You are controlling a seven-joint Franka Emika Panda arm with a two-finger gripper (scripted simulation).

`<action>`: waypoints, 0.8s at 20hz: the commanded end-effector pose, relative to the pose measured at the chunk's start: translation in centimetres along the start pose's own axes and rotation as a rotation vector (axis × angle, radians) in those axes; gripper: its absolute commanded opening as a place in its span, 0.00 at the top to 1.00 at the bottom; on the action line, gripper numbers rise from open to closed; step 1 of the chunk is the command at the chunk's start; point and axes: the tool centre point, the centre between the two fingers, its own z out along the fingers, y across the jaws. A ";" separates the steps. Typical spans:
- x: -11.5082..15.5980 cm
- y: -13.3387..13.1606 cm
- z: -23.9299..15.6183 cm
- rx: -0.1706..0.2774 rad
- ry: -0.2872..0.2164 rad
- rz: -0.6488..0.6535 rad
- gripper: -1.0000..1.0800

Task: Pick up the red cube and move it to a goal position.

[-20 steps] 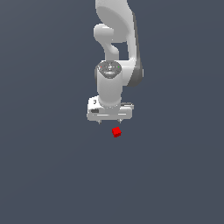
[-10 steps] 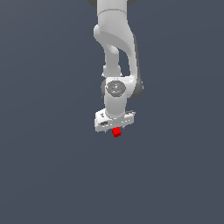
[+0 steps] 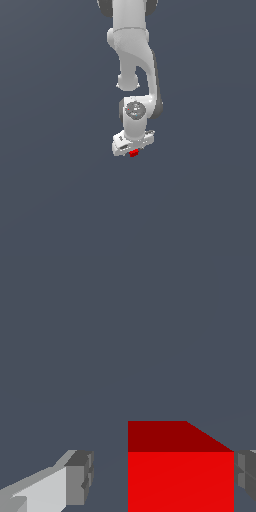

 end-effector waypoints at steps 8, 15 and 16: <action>0.1 0.0 0.1 -0.001 0.001 -0.005 1.00; 0.2 0.1 -0.4 -0.001 0.001 -0.004 1.00; 0.2 0.2 -0.7 -0.001 0.001 -0.004 1.00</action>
